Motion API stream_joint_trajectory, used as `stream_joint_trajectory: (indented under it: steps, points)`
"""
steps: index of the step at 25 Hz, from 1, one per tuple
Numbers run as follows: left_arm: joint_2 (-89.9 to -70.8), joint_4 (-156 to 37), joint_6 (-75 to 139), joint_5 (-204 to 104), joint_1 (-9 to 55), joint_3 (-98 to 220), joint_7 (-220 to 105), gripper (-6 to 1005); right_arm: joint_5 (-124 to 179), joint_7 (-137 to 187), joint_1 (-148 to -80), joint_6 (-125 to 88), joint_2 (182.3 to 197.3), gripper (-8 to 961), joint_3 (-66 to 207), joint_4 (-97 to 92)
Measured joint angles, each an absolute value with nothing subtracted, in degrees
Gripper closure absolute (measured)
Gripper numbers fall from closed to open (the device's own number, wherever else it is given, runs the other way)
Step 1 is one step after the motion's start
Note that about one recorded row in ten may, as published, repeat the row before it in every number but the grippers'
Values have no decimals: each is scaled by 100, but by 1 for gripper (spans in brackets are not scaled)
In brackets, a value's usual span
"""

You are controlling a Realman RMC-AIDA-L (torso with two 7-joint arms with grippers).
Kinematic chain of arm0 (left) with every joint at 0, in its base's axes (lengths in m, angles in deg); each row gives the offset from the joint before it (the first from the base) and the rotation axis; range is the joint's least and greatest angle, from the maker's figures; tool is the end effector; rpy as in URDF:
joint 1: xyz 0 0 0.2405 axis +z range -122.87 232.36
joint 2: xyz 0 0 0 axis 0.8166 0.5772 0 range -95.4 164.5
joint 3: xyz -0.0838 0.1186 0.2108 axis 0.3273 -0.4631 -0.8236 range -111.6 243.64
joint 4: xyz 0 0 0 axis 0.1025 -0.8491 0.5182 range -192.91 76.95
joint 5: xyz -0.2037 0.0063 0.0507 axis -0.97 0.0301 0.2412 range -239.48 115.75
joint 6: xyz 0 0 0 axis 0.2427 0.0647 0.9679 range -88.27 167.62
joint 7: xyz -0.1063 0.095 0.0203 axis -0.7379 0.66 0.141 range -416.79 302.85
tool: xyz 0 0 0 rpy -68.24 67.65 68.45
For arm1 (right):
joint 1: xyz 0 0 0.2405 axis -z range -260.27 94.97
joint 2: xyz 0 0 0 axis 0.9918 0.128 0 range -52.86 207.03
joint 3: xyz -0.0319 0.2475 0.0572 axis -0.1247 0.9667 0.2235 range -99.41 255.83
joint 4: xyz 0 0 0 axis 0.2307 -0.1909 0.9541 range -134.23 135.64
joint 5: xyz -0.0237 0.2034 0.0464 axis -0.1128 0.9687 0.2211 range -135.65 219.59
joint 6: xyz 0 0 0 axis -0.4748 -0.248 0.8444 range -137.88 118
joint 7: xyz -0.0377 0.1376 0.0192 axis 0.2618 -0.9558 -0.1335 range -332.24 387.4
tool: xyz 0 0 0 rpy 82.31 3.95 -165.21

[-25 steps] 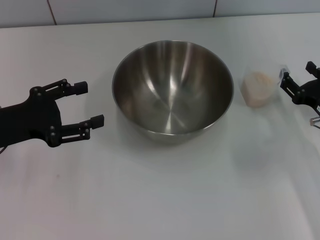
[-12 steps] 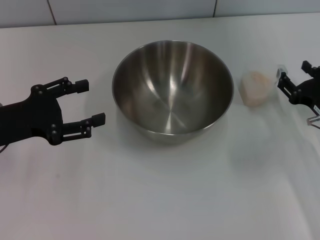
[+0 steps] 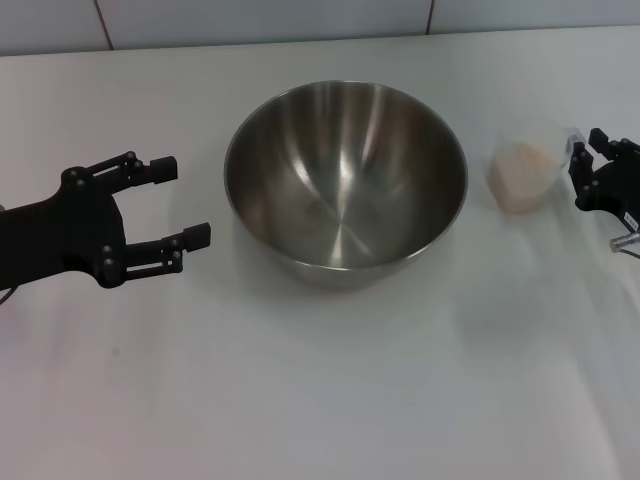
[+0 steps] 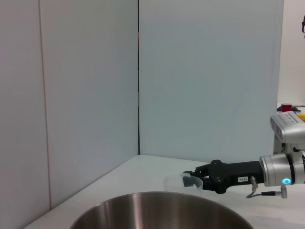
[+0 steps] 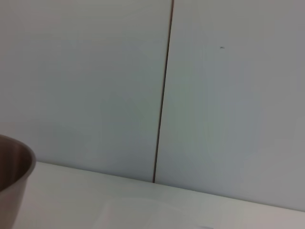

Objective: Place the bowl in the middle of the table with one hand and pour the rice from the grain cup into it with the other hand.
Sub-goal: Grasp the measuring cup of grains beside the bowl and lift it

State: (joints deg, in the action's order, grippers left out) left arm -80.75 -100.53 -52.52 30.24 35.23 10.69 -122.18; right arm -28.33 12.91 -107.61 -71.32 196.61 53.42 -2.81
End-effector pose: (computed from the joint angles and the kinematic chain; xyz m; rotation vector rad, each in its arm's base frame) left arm -0.2685 0.2992 0.0274 -2.6580 -0.2419 -0.8343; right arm 0.3653 0.3168 -0.0179 -1.7882 0.5534 0.4669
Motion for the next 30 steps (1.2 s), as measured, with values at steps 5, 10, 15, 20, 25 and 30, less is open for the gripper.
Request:
stream_joint_trajectory:
  steps: [5, 10, 15, 20, 25, 30]
  points:
    - [-8078, -10051, -5252, 3024, 3524, 1083, -12218, 161, -2827, 1294, -10761, -7119, 19662, 702, 5343, -281]
    - [-8089, -10052, -5252, 3024, 3519, 1113, -12218, 161, -2825, 1296, -10760, -7117, 19661, 873, 5343, -281]
    - [-8110, -10052, -5252, 3024, 3534, 1169, -12218, 161, -2825, 1298, -10747, -7124, 19661, 946, 5343, -281]
    - [-8111, -10052, -5252, 3024, 3538, 1175, -12218, 161, -2825, 1299, -10758, -7167, 19662, 946, 5342, -321]
    - [-8108, -10052, -5252, 3024, 3547, 1179, -12218, 160, -2825, 1300, -10822, -7237, 19650, 946, 5334, -442]
    - [-8078, -10052, -5252, 3024, 3575, 1179, -12218, 160, -2866, 1378, -10946, -7306, 19646, 947, 5278, -777]
